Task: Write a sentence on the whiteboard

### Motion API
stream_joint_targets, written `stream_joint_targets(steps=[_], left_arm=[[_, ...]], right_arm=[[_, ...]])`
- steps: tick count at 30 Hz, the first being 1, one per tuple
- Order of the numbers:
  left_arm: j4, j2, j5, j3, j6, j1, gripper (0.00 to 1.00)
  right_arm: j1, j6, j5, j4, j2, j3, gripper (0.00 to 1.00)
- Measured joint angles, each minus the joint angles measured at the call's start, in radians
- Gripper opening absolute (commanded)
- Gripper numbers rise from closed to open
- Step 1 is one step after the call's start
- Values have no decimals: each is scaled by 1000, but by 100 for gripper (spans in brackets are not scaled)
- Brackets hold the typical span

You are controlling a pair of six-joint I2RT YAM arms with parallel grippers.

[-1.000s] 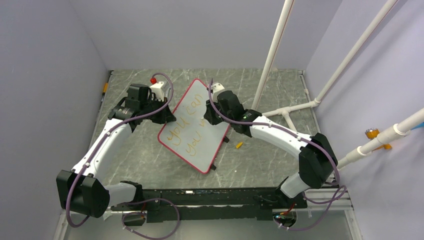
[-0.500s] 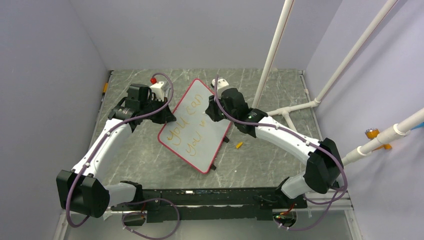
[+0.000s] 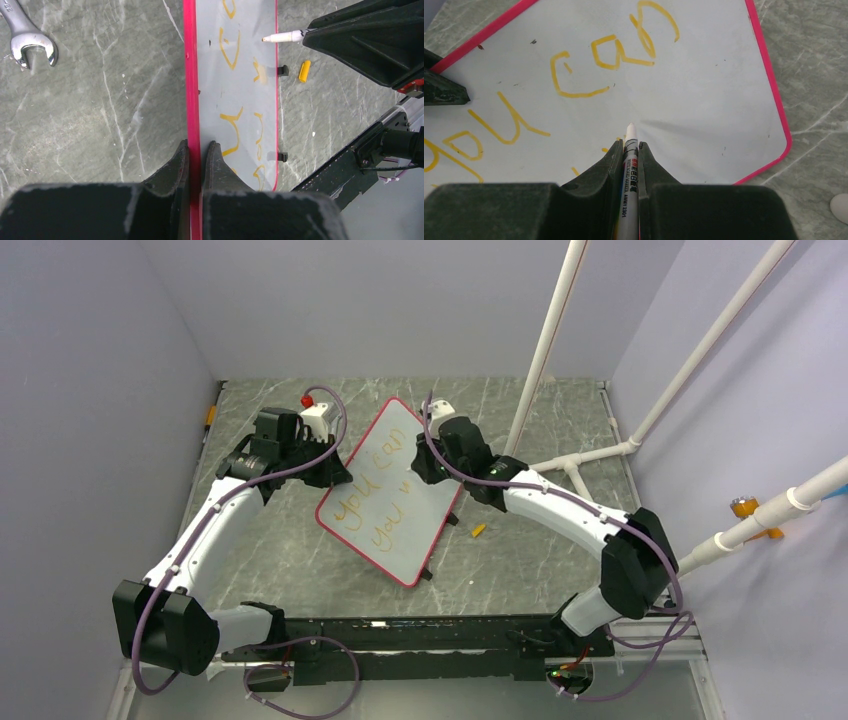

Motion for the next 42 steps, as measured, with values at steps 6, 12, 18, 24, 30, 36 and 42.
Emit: stream_joint_targets(steps=[6, 12, 18, 24, 30, 36, 42], left_arm=[[0, 0, 0, 0, 0, 0, 0], [0, 0, 0, 0, 0, 0, 0], [-5, 0, -2, 0, 0, 0, 0], [-7, 0, -2, 0, 0, 0, 0], [-5, 0, -2, 0, 0, 0, 0], [-1, 0, -1, 0, 0, 0, 0], [0, 0, -1, 0, 0, 0, 0]], right_arm=[[-1, 7, -1, 4, 14, 0, 0], [-1, 11, -2, 17, 19, -24, 0], [-5, 14, 0, 33, 19, -68, 0], [-12, 14, 1, 68, 7, -104, 0], [-12, 14, 1, 71, -9, -126, 0], [-11, 14, -3, 39, -20, -124, 0], [-11, 15, -18, 7, -24, -78, 0]])
